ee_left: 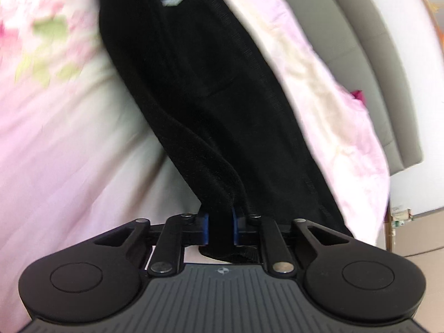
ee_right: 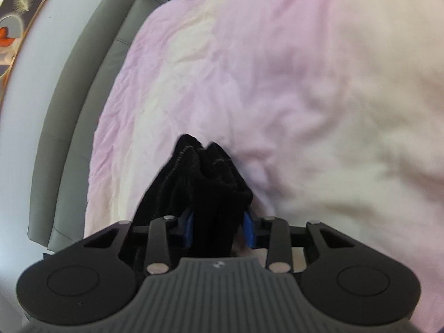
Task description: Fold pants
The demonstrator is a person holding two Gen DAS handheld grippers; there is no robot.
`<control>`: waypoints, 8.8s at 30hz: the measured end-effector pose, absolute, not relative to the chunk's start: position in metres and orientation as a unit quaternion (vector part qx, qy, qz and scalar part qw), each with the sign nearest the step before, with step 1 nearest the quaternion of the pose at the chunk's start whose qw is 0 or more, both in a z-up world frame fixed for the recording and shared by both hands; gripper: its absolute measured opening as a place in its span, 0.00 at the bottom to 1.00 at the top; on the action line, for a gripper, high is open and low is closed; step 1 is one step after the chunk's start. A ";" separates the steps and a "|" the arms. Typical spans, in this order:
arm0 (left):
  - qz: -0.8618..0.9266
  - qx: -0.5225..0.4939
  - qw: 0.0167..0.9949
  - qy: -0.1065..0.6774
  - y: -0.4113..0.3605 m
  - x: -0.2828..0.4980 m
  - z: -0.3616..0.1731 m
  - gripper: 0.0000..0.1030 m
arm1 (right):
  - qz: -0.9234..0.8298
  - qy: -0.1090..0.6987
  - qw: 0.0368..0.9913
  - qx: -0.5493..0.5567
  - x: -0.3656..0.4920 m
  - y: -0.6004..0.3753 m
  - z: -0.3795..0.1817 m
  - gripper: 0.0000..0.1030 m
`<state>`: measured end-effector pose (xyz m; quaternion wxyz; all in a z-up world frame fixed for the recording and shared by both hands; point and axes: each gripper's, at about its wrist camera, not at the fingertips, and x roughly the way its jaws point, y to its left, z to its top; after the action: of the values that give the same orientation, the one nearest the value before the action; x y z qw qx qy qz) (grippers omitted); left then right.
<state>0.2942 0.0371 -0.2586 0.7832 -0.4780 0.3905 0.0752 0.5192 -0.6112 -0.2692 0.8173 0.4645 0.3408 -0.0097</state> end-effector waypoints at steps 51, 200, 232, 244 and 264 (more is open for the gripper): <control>-0.041 -0.258 0.840 0.476 0.111 0.375 -0.215 0.39 | 0.315 0.479 0.810 -0.121 0.454 -0.049 -0.222 0.48; 0.134 -0.485 0.799 0.328 0.325 0.317 -0.262 0.77 | 0.368 0.399 0.792 -0.278 0.493 -0.015 -0.196 0.36; 0.045 -0.350 0.900 0.255 0.225 0.380 -0.100 0.31 | 0.372 0.456 0.789 -0.177 0.559 -0.081 -0.199 0.40; -0.116 -0.090 0.941 0.305 -0.062 0.421 -0.065 0.31 | 0.314 0.452 0.828 -0.104 0.519 -0.242 -0.192 0.40; -0.250 -0.110 0.842 0.466 -0.141 0.419 -0.179 0.66 | 0.277 0.466 0.839 -0.054 0.500 -0.288 -0.223 0.47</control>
<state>0.4189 -0.1411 -0.1791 0.8418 -0.1099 0.4655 -0.2502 0.5002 -0.2875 -0.2233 0.8387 -0.0535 0.4656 0.2773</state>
